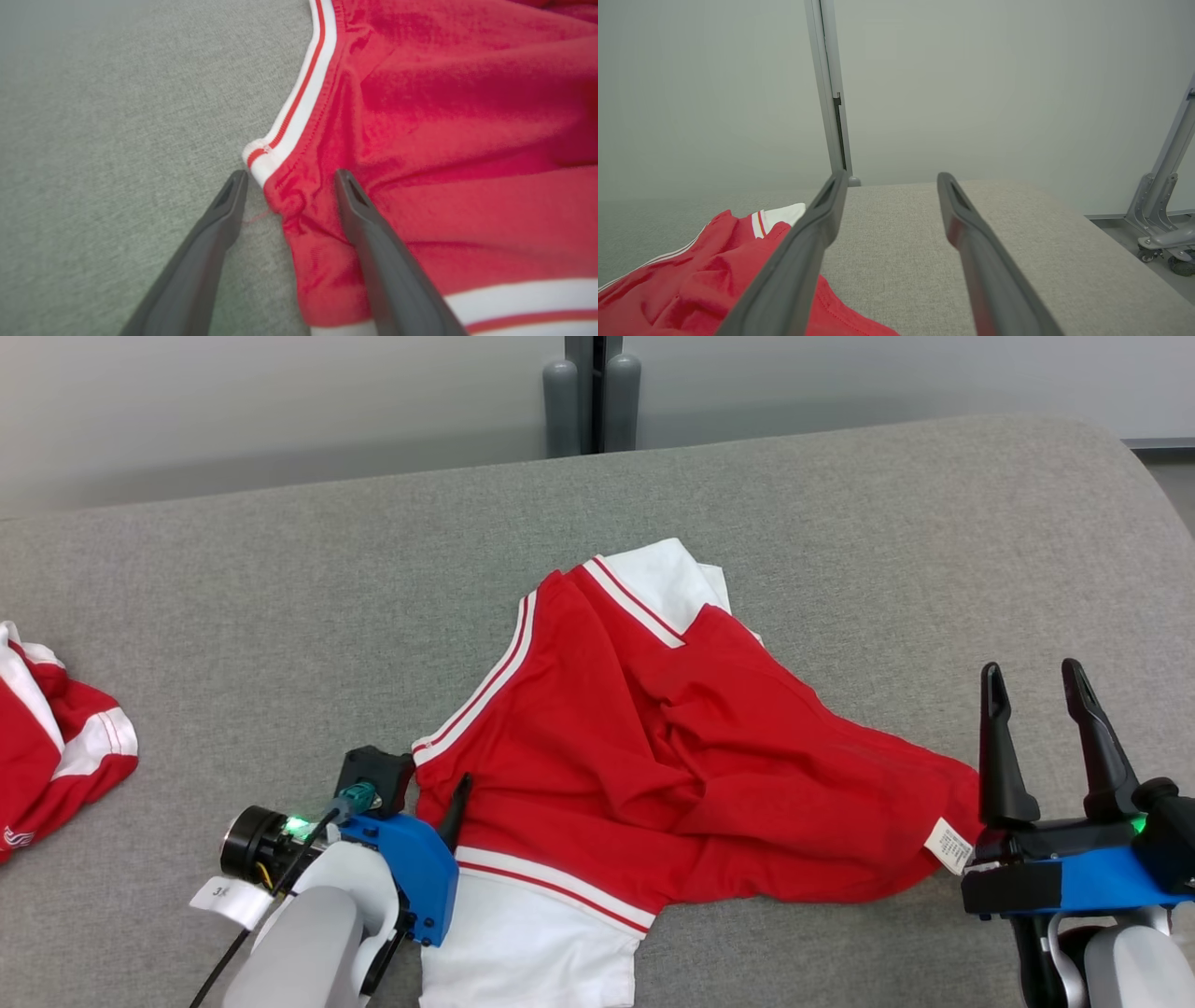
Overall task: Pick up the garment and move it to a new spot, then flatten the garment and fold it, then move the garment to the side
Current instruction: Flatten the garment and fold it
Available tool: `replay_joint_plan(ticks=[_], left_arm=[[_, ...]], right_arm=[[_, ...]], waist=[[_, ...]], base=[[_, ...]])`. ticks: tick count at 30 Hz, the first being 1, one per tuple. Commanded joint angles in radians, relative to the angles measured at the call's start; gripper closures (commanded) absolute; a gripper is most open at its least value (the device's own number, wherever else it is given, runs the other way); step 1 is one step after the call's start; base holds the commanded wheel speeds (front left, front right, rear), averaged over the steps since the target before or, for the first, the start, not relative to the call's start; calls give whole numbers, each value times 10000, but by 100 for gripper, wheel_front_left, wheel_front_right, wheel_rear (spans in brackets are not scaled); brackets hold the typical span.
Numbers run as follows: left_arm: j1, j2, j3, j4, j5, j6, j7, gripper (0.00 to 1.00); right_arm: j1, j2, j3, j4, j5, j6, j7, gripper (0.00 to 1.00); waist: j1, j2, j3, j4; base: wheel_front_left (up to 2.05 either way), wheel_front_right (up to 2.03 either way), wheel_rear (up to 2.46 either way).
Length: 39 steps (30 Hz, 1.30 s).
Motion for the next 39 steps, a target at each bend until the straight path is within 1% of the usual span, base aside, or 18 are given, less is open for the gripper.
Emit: replay_joint_plan(ticks=[1,2,5,6,8,10,13,16,19,25,28,29,30,31,34,39], left_arm=[[80,72,-127,272,26,-12,229,0],[73,99,-224,388,109,-12,358,0],[36,-71,-420,546,0,-14,450,0],[3,-111,-502,579,-12,-15,476,61],[-175,-159,-495,530,-91,-16,181,100],[-398,-162,-411,491,-123,32,-141,100],[-744,-111,-206,465,-181,233,-664,100],[-1061,56,103,470,-307,421,-1160,100],[-1344,360,499,543,-483,683,-1576,100],[-1567,931,1098,901,-803,967,-1988,100],[-1448,1004,1181,1195,-945,952,-2042,100],[-1417,1001,1174,1238,-918,990,-2132,88],[-1383,1013,1127,1256,-852,1017,-2247,13],[-1339,984,1139,1238,-886,1043,-2405,0],[-1127,852,1220,1086,-899,1174,-2756,0],[-592,737,1435,263,-886,1471,-3010,0]], right_arm=[[-118,-2,-37,5,42,5,-37,0],[-114,-2,-48,7,36,5,-39,0],[-151,-2,-53,-3,54,5,-39,0],[-161,-2,-47,-31,69,5,-39,0],[-172,-2,-64,-77,86,5,-38,0],[-139,-2,-101,-98,89,5,-39,0],[-44,-2,-134,-121,74,5,-39,0],[-37,-2,-186,-90,53,5,-39,0],[-83,-4,-190,-56,41,5,-38,0],[-95,-2,-353,32,36,5,-38,0],[-1,-4,-413,66,62,5,-39,0],[21,-4,-420,78,66,5,-38,0],[45,-4,-430,93,66,5,-39,0],[75,-4,-445,103,64,5,-38,0],[153,-4,-453,153,48,5,-40,0],[209,-2,-430,193,-48,5,-40,0]], waist=[[0,0,-2,-2],[0,0,-3,-7],[0,0,-8,-18],[0,0,-11,-16],[0,0,-21,1],[0,0,-47,38],[0,0,-96,115],[0,0,-129,171],[0,0,-152,159],[0,0,-127,5],[0,0,-121,-58],[0,0,-126,-69],[0,0,-137,-73],[0,0,-161,-66],[0,0,-288,-6],[0,0,-582,262]], base=[[0,0,0],[0,0,0],[0,0,0],[0,0,0],[0,0,0],[0,0,0],[0,0,0],[0,0,0],[0,0,0],[0,0,0],[0,0,0],[0,0,0],[0,0,0],[0,0,0],[0,0,0],[0,0,0]])
